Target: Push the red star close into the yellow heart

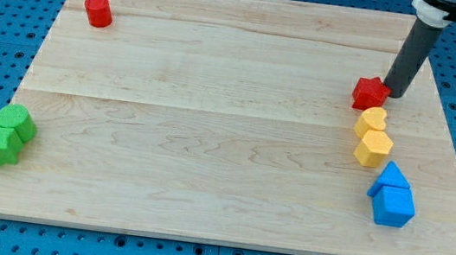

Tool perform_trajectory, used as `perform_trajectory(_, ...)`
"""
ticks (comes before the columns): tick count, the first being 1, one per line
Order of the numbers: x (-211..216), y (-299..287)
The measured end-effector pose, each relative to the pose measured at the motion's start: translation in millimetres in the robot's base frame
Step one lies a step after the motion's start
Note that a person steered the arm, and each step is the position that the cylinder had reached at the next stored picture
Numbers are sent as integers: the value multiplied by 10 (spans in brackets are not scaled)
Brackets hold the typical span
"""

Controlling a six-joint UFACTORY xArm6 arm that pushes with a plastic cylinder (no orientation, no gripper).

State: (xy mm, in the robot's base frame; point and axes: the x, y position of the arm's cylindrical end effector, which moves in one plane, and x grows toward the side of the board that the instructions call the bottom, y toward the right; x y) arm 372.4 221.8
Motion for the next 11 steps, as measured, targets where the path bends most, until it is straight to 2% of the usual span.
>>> perform_trajectory(1,-43,42)
perform_trajectory(2,-466,164)
perform_trajectory(4,-457,-276)
perform_trajectory(5,-277,-337)
perform_trajectory(9,-71,-337)
perform_trajectory(10,-83,-341)
perform_trajectory(11,-481,-425)
